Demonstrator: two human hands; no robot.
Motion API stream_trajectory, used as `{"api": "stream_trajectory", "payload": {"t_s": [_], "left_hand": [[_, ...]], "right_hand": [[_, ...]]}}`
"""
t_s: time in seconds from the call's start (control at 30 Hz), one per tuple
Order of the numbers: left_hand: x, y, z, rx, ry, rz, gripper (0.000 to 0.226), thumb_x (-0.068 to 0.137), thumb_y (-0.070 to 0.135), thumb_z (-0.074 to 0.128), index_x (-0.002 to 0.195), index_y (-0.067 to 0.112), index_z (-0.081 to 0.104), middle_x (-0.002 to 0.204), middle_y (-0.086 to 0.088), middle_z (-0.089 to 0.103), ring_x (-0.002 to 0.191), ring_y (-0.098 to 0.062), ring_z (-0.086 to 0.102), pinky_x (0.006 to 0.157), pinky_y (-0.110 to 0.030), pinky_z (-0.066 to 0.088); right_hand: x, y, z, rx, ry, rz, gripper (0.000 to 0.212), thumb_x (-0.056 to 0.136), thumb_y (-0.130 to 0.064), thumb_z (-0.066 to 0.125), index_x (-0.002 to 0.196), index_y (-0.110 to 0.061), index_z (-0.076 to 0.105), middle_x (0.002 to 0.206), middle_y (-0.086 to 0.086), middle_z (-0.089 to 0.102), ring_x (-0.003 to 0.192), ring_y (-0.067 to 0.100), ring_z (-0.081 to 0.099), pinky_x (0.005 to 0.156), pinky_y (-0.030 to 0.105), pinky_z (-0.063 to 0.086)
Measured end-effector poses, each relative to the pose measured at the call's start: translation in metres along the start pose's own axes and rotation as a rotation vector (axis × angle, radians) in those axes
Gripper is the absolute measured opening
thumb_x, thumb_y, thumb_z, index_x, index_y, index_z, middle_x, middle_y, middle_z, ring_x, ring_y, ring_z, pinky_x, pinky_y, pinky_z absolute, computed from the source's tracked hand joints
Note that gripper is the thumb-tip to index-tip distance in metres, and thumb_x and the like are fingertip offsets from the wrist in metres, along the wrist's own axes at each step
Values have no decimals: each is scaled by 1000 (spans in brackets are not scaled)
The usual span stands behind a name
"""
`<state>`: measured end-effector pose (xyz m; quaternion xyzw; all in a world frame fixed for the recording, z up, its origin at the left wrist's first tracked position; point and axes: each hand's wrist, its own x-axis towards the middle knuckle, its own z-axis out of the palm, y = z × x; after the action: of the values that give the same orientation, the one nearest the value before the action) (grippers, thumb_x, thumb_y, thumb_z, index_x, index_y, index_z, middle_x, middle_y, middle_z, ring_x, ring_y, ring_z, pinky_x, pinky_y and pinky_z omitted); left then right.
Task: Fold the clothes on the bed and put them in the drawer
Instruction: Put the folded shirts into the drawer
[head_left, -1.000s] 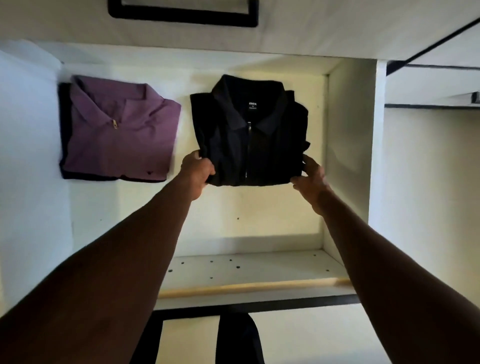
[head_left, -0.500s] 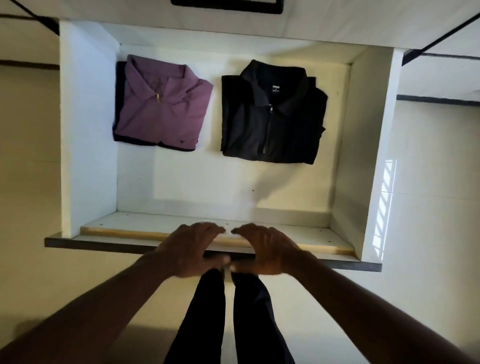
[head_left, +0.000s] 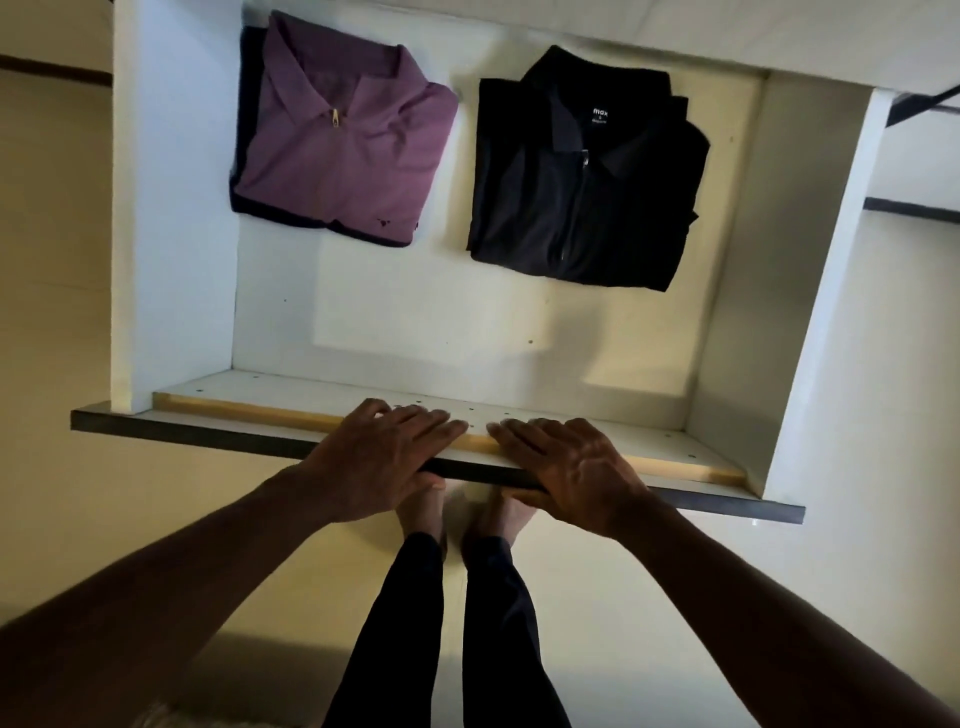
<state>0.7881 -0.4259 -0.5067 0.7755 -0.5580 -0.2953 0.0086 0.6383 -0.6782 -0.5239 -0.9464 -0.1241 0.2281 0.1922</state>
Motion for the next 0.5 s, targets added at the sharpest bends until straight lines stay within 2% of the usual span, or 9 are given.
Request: {"api": "stream_trajectory", "payload": {"t_s": [0.1, 0.17, 0.23, 0.3, 0.37, 0.4, 0.43, 0.47, 0.5], "left_hand": [[19, -16, -19, -46, 118, -59, 67, 95, 64, 38, 150, 27, 47, 142, 1, 62, 126, -24, 60, 103, -51, 45], [35, -29, -42, -54, 219, -218, 74, 86, 71, 54, 145, 27, 51, 139, 2, 61, 129, -24, 56, 108, -51, 36], [51, -36, -68, -24, 341, -430, 74, 75, 73, 66, 133, 27, 58, 130, 1, 60, 122, -27, 56, 101, -48, 34], [66, -32, -85, 23, 463, -493, 46, 80, 57, 72, 112, 25, 64, 111, -1, 60, 106, -29, 57, 89, -45, 36], [80, -24, -92, -45, 419, -487, 24, 86, 41, 71, 103, 24, 65, 103, 0, 61, 99, -28, 60, 83, -42, 38], [90, -26, -93, -172, 350, -540, 27, 89, 39, 69, 111, 24, 65, 109, 1, 63, 104, -26, 63, 85, -40, 42], [102, -29, -95, -363, 278, -646, 41, 89, 37, 69, 127, 24, 61, 124, 0, 64, 115, -24, 62, 93, -38, 47], [114, -33, -102, -670, 220, -763, 65, 86, 34, 73, 145, 23, 49, 142, -1, 58, 127, -23, 58, 103, -39, 48], [126, -39, -111, -1040, 235, -858, 87, 82, 27, 76, 158, 22, 34, 157, -2, 46, 136, -22, 52, 109, -43, 46]], "right_hand": [[18, 20, -19, 75, 76, 81, 72, 93, -67, 40, 155, -31, 40, 147, -4, 56, 126, 24, 59, 101, 46, 43], [36, 35, -42, 83, 161, 176, 74, 86, -69, 49, 150, -32, 45, 146, -4, 56, 132, 28, 54, 111, 54, 32], [54, 49, -69, 11, 271, 314, 79, 77, -73, 61, 143, -30, 51, 142, 1, 53, 134, 31, 46, 115, 60, 25], [70, 58, -95, -27, 436, 524, 78, 69, -72, 73, 128, -24, 57, 129, 6, 53, 123, 32, 47, 109, 54, 30], [89, 54, -113, 39, 561, 797, 68, 65, -70, 77, 109, -23, 57, 112, 4, 53, 107, 29, 47, 93, 42, 31], [102, 50, -121, 115, 589, 935, 60, 66, -69, 77, 100, -24, 56, 105, 0, 53, 103, 26, 47, 86, 39, 29], [118, 47, -126, 250, 604, 1068, 51, 70, -66, 77, 94, -26, 56, 100, -5, 54, 101, 25, 51, 82, 37, 27], [136, 45, -136, 442, 623, 1185, 43, 76, -61, 77, 91, -26, 58, 97, -8, 58, 101, 24, 56, 82, 35, 29], [153, 46, -148, 686, 670, 1261, 35, 83, -53, 76, 95, -24, 63, 98, -7, 64, 103, 24, 61, 83, 32, 35]]}}
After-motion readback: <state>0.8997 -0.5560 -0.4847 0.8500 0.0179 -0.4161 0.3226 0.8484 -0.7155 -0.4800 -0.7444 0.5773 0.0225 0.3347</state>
